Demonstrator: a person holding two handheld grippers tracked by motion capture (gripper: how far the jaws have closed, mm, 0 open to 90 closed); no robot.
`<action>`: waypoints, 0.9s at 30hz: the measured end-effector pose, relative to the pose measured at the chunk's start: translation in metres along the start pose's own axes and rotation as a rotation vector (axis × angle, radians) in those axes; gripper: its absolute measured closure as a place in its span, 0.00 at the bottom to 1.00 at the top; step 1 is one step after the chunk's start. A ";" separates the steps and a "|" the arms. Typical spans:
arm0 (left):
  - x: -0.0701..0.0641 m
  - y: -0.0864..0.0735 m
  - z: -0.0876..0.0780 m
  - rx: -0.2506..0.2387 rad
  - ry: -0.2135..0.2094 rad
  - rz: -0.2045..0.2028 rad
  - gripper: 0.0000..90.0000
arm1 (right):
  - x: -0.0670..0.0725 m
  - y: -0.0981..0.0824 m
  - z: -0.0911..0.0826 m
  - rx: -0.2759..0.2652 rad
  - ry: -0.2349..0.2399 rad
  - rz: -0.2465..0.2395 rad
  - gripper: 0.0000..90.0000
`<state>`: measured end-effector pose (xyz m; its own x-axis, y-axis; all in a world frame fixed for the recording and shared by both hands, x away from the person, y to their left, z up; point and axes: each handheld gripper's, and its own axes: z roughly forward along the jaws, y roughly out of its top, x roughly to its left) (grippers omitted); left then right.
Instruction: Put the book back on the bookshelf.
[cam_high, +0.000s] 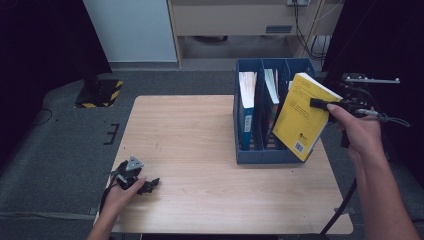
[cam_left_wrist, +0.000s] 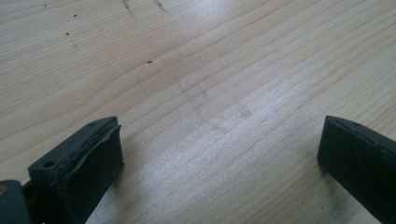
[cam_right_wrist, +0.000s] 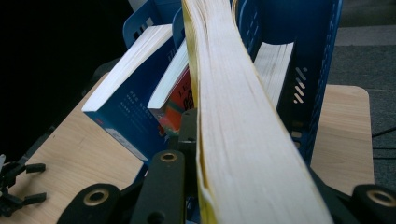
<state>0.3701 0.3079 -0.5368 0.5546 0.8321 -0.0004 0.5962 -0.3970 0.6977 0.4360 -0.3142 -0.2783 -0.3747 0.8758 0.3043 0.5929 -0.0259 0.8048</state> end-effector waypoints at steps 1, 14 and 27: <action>0.000 0.000 0.000 0.000 0.000 0.000 0.00 | 0.000 0.000 0.001 -0.003 -0.001 -0.002 0.83; 0.000 0.000 0.000 0.000 0.001 0.004 0.00 | 0.012 0.010 0.011 -0.034 -0.047 -0.023 0.83; 0.000 0.000 0.000 0.000 0.000 0.005 0.00 | 0.020 0.015 0.029 -0.034 -0.079 -0.029 0.83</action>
<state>0.3704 0.3081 -0.5367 0.5572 0.8304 0.0029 0.5935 -0.4007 0.6980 0.4580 -0.2825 -0.2754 -0.3335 0.9115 0.2407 0.5579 -0.0150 0.8298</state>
